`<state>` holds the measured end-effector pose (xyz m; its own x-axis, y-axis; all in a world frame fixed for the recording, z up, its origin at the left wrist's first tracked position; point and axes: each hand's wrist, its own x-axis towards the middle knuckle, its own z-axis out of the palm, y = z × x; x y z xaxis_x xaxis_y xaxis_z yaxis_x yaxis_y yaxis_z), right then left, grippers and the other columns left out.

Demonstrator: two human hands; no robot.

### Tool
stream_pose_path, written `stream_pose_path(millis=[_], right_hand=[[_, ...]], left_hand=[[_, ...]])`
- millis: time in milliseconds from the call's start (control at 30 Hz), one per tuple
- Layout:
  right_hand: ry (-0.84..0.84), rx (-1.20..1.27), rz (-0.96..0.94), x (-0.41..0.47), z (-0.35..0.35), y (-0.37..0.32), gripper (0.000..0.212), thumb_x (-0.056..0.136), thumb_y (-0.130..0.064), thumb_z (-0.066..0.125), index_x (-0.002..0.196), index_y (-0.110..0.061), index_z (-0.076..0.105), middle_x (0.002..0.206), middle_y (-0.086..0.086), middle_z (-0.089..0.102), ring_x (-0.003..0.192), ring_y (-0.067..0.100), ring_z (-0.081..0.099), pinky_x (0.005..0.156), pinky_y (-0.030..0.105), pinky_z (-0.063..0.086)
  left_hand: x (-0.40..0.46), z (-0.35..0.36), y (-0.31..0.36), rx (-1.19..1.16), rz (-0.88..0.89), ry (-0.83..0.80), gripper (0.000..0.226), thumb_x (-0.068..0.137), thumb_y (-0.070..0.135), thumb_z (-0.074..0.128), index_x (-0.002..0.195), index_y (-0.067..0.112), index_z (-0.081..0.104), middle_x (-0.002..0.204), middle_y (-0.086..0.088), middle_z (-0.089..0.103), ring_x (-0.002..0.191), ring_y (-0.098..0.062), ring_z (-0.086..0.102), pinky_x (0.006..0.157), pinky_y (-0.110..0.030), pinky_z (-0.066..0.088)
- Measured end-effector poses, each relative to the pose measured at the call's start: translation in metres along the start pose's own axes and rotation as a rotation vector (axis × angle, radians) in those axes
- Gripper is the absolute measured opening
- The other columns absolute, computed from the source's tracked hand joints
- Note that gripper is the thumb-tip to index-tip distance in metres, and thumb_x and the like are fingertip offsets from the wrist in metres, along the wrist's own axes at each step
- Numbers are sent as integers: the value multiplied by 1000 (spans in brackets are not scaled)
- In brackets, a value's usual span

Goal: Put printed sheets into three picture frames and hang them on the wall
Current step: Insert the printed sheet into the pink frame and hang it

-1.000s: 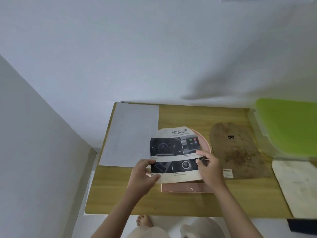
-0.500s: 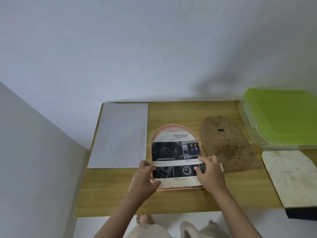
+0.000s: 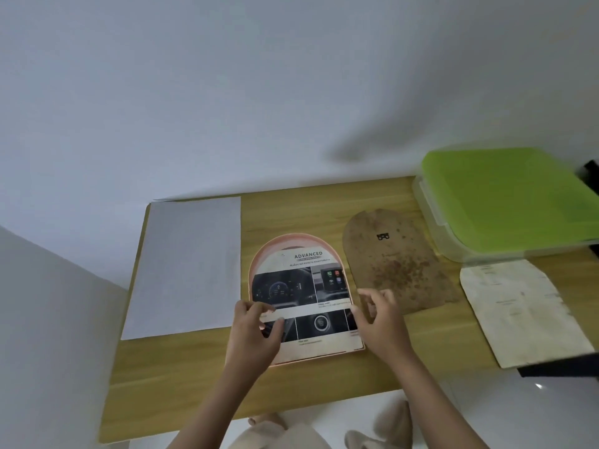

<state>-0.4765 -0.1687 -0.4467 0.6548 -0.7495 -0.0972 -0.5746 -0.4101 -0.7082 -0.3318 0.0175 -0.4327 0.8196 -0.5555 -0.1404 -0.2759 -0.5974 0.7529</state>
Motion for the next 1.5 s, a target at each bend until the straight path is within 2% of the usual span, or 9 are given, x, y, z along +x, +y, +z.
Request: stream_pose_path(millis=[233,367,433,533,833,1033,1167,1333,1500], right_hand=[[80,-23,55,28,-49,38,35,89,-24,59,122,-17,55,114,-1,44,102,13,50,79,23,43],[110,-98,75,50,-71,62,43,88,-26,60,128,-14,51,126,6,45,114,19,49,88,27,41],[71,-177,106,58,-77,73,49,87,-28,60,132,-14,46,133,8,43,121,24,45,95,33,41],[-5,-299,149,63,-82,82,55,86,-33,60,134,-16,40,139,15,36,129,31,35,102,43,39],[-12,-269,208,74,-94,82,54,86,-34,59,135,-20,41,133,18,39,123,35,32,95,46,43],[92,-173,280,83,-108,73,52,84,-39,62,131,-21,48,125,14,46,123,33,28,89,44,42],[165,-55,256,72,-109,62,50,81,-36,66,127,-21,53,120,13,48,121,32,29,88,38,38],[156,31,197,46,-91,34,48,79,-32,70,123,-21,56,118,12,50,117,29,34,102,46,34],[21,33,120,14,-51,7,50,80,-29,70,126,-20,55,120,10,47,118,29,33,94,28,29]], left_hand=[[14,60,71,-80,112,-139,28,83,29,66,106,18,58,103,4,51,90,-5,56,79,-19,52],[14,101,109,-136,42,-240,47,82,38,65,122,19,51,119,3,51,111,-9,52,98,-29,47],[15,120,122,-85,0,-262,56,82,41,64,130,19,46,129,1,46,122,-12,45,103,-24,36],[12,137,134,-60,-115,-263,63,83,39,62,136,16,38,140,-4,38,128,-15,39,94,-18,26],[11,157,146,75,-188,-275,58,81,33,63,132,17,40,136,-11,30,124,-29,39,98,-36,43],[18,145,148,-46,-240,-173,50,79,20,65,126,22,49,129,-11,31,121,-27,35,89,-25,32],[15,129,141,-85,-226,-135,51,74,9,62,122,22,52,122,-5,31,116,-26,41,103,-31,37],[4,95,115,-117,-224,-75,56,72,6,67,121,24,49,119,1,34,111,-20,45,95,-30,46],[-18,54,69,-89,-267,16,58,69,9,71,123,18,50,116,1,41,108,-21,48,96,-40,49]])
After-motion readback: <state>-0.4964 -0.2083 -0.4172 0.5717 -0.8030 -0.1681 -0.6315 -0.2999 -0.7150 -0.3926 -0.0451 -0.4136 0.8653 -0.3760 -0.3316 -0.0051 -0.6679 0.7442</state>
